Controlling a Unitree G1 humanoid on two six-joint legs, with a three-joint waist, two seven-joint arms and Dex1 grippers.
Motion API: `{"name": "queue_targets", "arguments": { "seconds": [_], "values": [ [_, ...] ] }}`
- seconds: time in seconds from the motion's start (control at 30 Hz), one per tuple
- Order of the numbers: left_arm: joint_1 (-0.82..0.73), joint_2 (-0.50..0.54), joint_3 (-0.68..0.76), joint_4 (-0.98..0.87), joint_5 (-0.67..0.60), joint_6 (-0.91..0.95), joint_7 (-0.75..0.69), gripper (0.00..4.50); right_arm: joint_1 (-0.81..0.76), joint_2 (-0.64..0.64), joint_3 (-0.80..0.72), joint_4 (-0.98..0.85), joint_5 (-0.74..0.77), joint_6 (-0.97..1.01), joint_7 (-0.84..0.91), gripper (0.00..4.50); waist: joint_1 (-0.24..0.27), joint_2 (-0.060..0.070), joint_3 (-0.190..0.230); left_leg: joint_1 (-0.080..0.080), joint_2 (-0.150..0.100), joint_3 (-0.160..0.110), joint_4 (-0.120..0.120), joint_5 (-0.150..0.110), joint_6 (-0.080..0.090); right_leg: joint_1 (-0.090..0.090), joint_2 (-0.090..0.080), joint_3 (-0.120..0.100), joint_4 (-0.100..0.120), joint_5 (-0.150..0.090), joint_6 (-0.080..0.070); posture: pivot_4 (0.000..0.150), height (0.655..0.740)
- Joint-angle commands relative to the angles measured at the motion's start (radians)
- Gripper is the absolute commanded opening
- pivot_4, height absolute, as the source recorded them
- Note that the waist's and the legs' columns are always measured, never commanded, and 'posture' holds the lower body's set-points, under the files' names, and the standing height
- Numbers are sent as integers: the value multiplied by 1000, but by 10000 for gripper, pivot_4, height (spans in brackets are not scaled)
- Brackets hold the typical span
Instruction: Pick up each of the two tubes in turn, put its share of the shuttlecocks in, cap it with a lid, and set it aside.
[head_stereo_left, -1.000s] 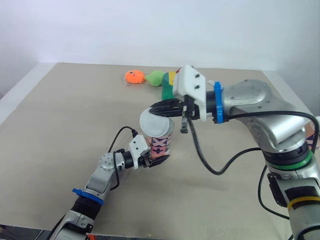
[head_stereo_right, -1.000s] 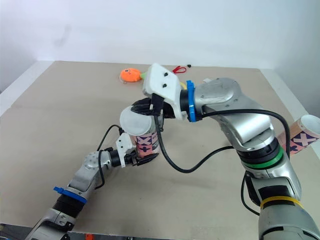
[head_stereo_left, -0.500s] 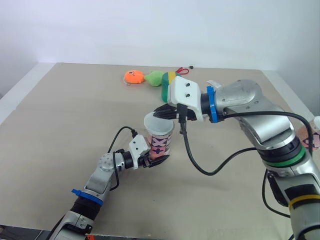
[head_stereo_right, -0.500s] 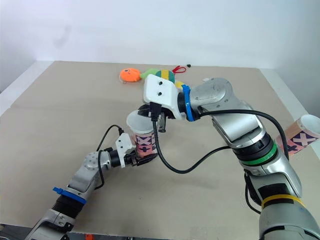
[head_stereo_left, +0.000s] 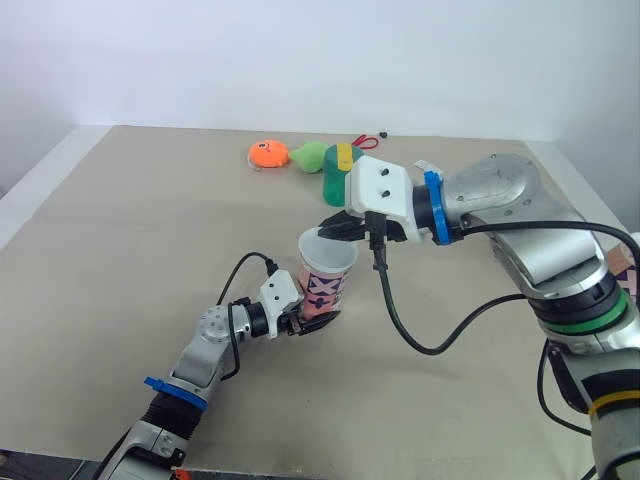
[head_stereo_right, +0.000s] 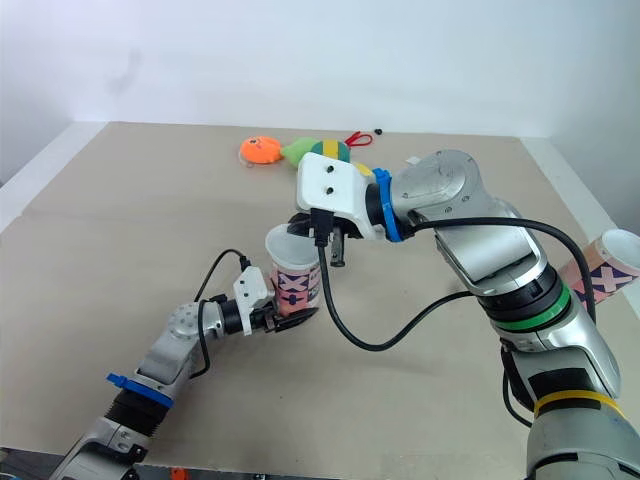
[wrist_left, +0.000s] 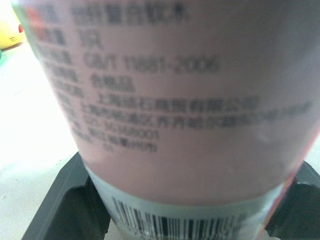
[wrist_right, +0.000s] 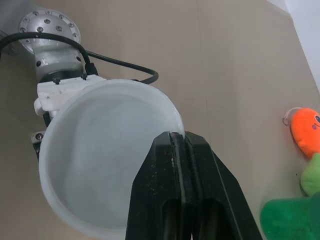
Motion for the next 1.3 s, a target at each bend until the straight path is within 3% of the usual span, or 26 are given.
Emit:
{"name": "queue_targets", "arguments": {
  "seconds": [0.03, 0.4, 0.7, 1.3],
  "values": [
    [36, 5, -31, 51, 24, 50, -6, 32297, -5, -29, -12, -24, -35, -11, 14, 412, 0, 0, 0, 0, 0, 0, 0, 0, 0, 0, 0, 0, 0, 0, 0, 1500, 7400],
    [36, 2, -33, 53, 25, 50, -3, 32297, 5, -24, 29, -22, -113, -53, 24, 412, 0, 0, 0, 0, 0, 0, 0, 0, 0, -1, 0, 0, 0, 0, 0, 1500, 7400],
    [36, 1, -34, 55, 26, 51, -7, 32297, 23, 77, -14, -9, -79, -27, -7, 412, -2, 0, 0, 1, 1, 0, 0, 0, 0, 0, 1, 0, 0, 0, -1, 1500, 7400],
    [36, 1, -32, 56, 25, 56, -10, 32297, 86, 87, -17, 33, -111, -46, 6, 412, -3, 0, -2, 2, 1, 0, -1, 0, 0, 0, 1, 0, 0, 0, -1, 1500, 7400]
  ]
}}
